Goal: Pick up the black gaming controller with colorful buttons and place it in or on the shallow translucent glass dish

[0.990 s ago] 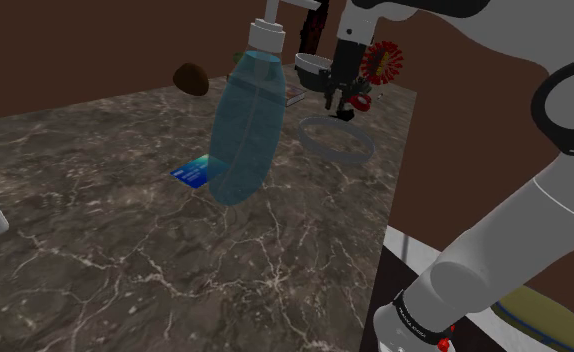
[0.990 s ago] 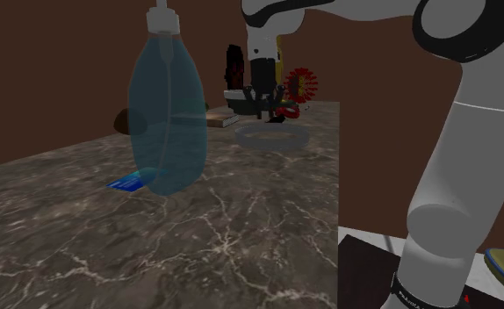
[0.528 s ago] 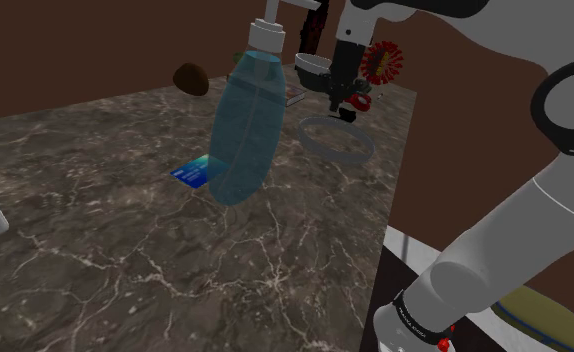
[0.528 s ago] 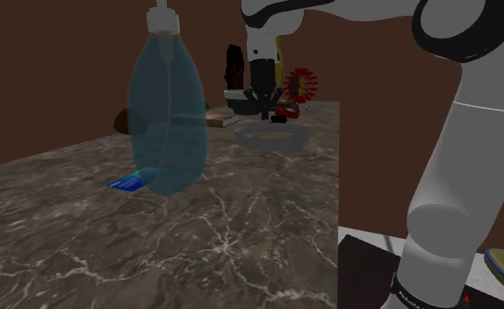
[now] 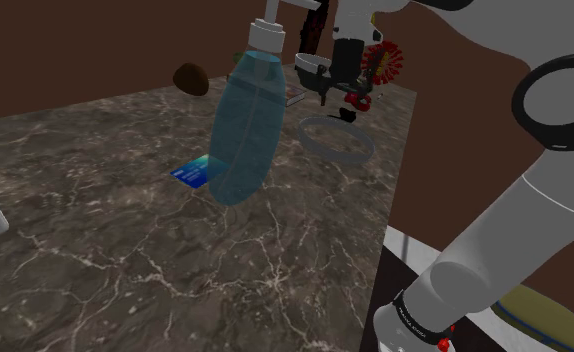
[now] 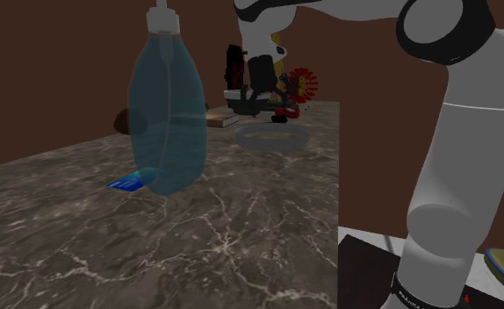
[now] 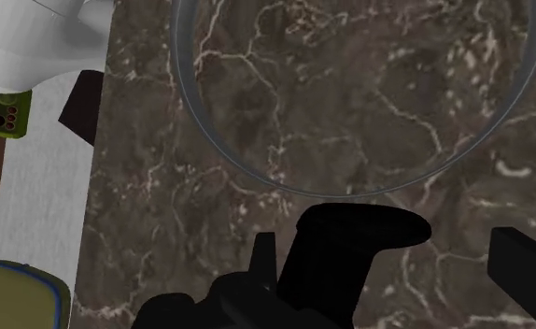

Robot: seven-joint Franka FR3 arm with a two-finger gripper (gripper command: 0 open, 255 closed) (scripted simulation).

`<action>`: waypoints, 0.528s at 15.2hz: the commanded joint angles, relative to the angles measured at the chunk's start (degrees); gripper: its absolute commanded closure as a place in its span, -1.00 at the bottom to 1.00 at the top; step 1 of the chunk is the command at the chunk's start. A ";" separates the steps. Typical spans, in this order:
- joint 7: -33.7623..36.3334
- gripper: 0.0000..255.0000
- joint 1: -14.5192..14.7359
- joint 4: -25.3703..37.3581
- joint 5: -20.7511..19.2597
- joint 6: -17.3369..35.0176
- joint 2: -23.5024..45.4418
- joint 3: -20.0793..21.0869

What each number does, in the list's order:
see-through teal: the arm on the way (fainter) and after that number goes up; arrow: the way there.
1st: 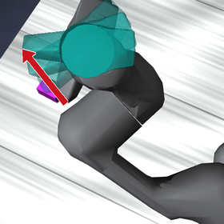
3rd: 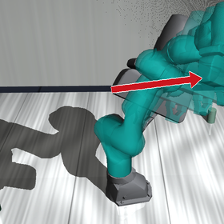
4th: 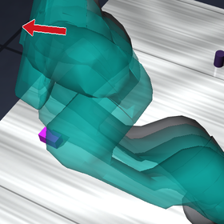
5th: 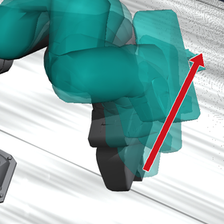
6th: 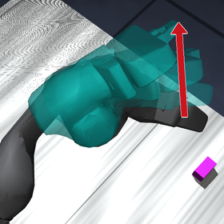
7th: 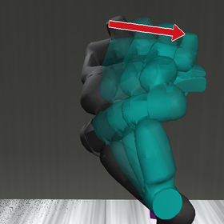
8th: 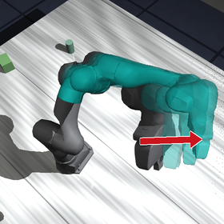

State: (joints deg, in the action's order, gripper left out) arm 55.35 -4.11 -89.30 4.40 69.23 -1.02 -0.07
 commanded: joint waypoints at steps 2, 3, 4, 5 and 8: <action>1.75 -1.00 0.06 -3.53 0.05 1.76 -1.31 0.10; 1.74 -1.00 0.09 -4.88 0.04 2.59 -1.82 0.12; 1.72 -1.00 0.11 -6.19 0.04 3.42 -2.32 0.15; 1.72 -1.00 0.12 -6.94 0.04 3.88 -2.60 0.17; 1.72 -1.00 0.12 -6.94 0.04 3.89 -2.60 0.17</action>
State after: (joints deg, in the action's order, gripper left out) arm 57.07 -3.99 -96.03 4.45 72.99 -3.52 0.10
